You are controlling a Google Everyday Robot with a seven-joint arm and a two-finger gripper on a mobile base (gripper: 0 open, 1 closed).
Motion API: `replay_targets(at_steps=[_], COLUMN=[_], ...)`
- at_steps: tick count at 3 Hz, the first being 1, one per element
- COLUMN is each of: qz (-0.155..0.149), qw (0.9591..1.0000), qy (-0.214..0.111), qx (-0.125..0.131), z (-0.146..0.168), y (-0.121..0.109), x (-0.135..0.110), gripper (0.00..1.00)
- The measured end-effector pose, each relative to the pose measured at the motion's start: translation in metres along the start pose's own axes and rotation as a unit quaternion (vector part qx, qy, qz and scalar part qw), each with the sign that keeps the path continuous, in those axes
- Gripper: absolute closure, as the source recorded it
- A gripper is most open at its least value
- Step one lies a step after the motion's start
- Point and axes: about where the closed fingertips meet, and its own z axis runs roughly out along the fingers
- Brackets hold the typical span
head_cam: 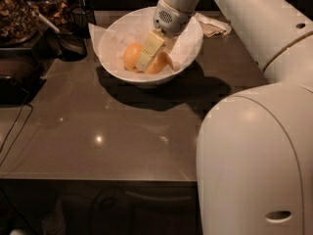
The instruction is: Pick orange from white bowl
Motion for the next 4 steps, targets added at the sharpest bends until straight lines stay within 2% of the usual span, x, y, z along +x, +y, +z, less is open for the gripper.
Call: replay_targets(at_steps=[3, 4], qz=[0.021, 0.025], qw=[0.9997, 0.9996], qy=[0.011, 0.01], qx=[-0.009, -0.012], z=[0.022, 0.029], y=[-0.016, -0.023], x=[0.012, 0.017], gripper=[0.22, 0.41])
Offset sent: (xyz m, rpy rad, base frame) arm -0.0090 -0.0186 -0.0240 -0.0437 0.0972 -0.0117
